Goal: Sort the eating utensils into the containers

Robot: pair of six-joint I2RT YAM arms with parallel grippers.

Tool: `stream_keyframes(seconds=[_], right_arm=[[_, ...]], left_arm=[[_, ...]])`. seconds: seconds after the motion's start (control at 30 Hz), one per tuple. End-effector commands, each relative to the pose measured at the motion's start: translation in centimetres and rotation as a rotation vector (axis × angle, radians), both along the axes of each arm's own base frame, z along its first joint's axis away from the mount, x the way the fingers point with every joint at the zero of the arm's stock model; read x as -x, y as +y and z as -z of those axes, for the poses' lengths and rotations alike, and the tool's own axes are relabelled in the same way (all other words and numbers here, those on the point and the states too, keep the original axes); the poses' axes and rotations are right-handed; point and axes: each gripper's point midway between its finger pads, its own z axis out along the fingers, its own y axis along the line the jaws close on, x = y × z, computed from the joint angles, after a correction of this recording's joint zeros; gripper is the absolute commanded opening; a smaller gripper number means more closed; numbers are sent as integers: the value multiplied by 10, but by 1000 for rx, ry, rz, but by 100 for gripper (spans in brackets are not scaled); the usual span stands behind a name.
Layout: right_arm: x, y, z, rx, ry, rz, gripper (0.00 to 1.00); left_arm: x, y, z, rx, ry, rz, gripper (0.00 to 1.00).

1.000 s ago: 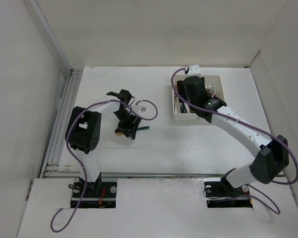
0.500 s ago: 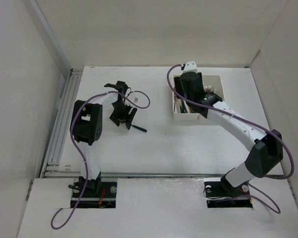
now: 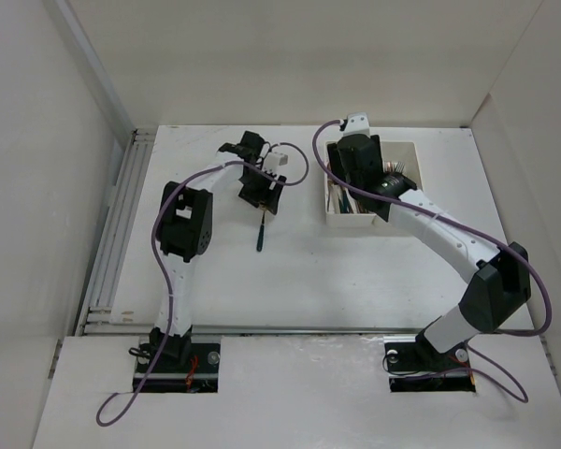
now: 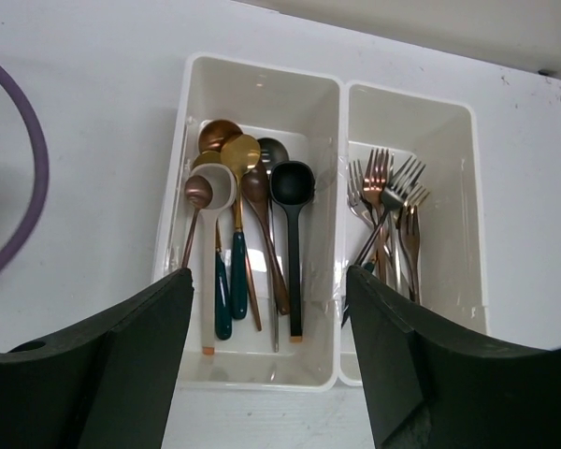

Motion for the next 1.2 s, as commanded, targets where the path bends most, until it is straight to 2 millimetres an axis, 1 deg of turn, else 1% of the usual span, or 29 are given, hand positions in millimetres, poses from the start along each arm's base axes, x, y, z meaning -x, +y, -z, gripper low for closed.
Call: stream_keyframes(seconds=[0.0, 0.03, 0.07, 0.13, 0.17, 0.2, 0.27, 0.3, 0.4, 0.43, 0.5, 0.53, 0.6, 0.63, 0.67, 0.7, 0.73, 0.77, 0.8, 0.83, 0.87, 0.9, 0.93, 0.97, 1.0, 1.07, 1.1, 1.13, 1.17], right_arm=[[2, -7, -29, -24, -74, 30, 72], [5, -9, -32, -27, -79, 30, 72], [5, -11, -32, -24, -81, 38, 72], [10, -14, -30, -30, -78, 41, 72], [10, -14, -30, -30, -78, 41, 72], [12, -15, -28, -37, -76, 45, 72], [13, -16, -23, -31, -68, 45, 72], [13, -16, -23, -30, -68, 45, 72], [14, -16, -27, -44, -76, 48, 72], [14, -16, -27, -44, -76, 48, 72], [16, -17, -30, -50, -83, 48, 72], [16, -17, -30, -50, -83, 48, 72], [18, -20, -36, -54, -95, 56, 72], [18, -20, -36, -54, -96, 56, 72], [19, -23, -41, -57, -108, 66, 72], [20, -24, -36, -51, -100, 66, 72], [21, -26, -40, -53, -109, 74, 72], [21, -26, -40, -53, -109, 74, 72], [24, -28, -40, -53, -109, 74, 72], [23, -27, -41, -59, -117, 74, 72], [24, -28, -45, -65, -125, 75, 72], [25, -30, -42, -65, -121, 86, 72], [25, -30, -45, -87, -140, 89, 72], [24, -29, -48, -95, -150, 89, 72], [24, -28, -45, -106, -151, 93, 72], [20, -30, -48, -138, -170, 111, 72], [19, -35, -48, -159, -176, 138, 72], [19, -37, -49, -166, -181, 154, 72], [18, -42, -49, -172, -187, 178, 72]], left_arm=[[12, -15, -6, 24, 33, -4, 66], [16, -10, -2, -2, 51, -23, 66], [24, 4, 3, -69, 68, -41, 66], [36, 15, 9, -141, 83, -56, 66], [54, 20, 13, -172, 108, -56, 66], [61, 25, 15, -190, 117, -59, 66], [80, 23, 20, -208, 143, -21, 66], [98, 22, 26, -242, 168, 21, 65], [125, 22, 43, -301, 205, 77, 64], [134, 18, 45, -310, 213, 101, 59], [135, 19, 54, -316, 224, 102, 55], [139, 21, 63, -326, 246, 95, 53], [134, 23, 70, -312, 251, 67, 34], [127, 18, 70, -276, 253, 42, 21], [115, 25, 68, -262, 244, -2, 7], [110, 25, 65, -245, 246, -39, 0], [94, 29, 60, -225, 220, -80, 0], [91, 26, 58, -211, 214, -78, 0], [82, 33, 55, -190, 216, -121, 0], [76, 34, 51, -165, 213, -134, 0], [63, 31, 42, -123, 201, -173, 0], [47, 28, 18, -42, 160, -211, 0], [17, 13, -22, 43, 52, -246, 0], [6, 8, -35, 68, 25, -271, 0], [-11, -9, -72, 133, -82, -266, 0], [-31, -35, -124, 223, -220, -275, 0], [-48, -53, -162, 308, -332, -269, 0], [-45, -75, -189, 381, -366, -274, 0], [-45, -90, -203, 438, -383, -268, 0]])
